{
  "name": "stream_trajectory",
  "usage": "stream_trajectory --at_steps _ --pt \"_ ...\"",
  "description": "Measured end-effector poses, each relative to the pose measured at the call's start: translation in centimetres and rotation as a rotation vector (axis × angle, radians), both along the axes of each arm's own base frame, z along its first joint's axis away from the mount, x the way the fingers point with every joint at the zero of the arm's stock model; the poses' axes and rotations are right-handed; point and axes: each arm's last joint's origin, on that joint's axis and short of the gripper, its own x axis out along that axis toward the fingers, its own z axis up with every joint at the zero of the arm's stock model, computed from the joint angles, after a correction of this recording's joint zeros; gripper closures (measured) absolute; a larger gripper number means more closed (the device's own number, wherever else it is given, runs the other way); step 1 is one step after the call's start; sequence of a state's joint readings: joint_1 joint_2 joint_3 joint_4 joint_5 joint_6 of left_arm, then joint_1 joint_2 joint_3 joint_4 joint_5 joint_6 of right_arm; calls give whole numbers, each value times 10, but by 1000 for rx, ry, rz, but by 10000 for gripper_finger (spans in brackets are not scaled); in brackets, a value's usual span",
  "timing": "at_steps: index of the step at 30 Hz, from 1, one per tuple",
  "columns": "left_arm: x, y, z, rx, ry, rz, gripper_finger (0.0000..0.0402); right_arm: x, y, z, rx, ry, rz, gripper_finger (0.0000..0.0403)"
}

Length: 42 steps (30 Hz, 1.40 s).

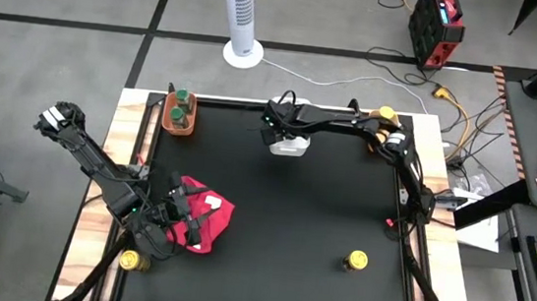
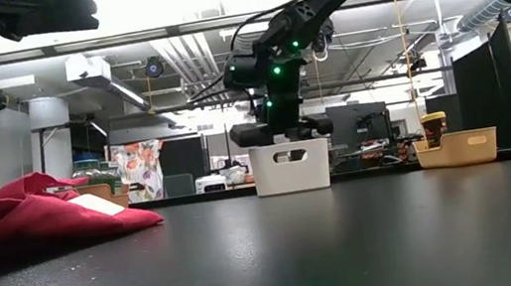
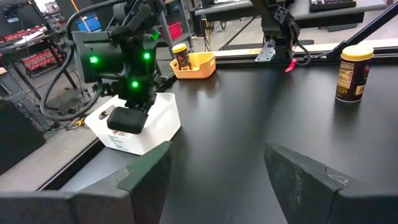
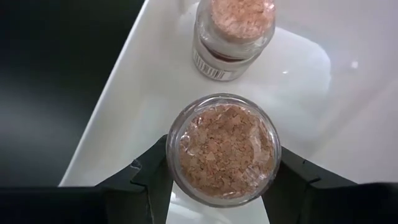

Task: Sort spices by type
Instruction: Put the brown seasoning bottle into the white bin, then put the right yellow seasoning bottle into the yellow bin

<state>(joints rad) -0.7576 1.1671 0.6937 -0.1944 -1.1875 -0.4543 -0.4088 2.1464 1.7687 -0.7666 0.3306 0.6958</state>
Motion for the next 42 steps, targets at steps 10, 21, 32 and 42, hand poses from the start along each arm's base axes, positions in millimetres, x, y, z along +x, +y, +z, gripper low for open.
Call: stream_trajectory --at_steps 10,21,32,42 --pt "0 0 0 0 0 0 164 1 -1 -3 -2 7 11 199" --pt "0 0 0 2 -1 2 164 2 -1 -4 -2 5 25 189" --pt "0 0 0 0 -3 4 164 1 0 -1 13 -6 31 148" --pt "0 0 0 -1 -4 5 164 -7 15 45 -23 -39 99 146"
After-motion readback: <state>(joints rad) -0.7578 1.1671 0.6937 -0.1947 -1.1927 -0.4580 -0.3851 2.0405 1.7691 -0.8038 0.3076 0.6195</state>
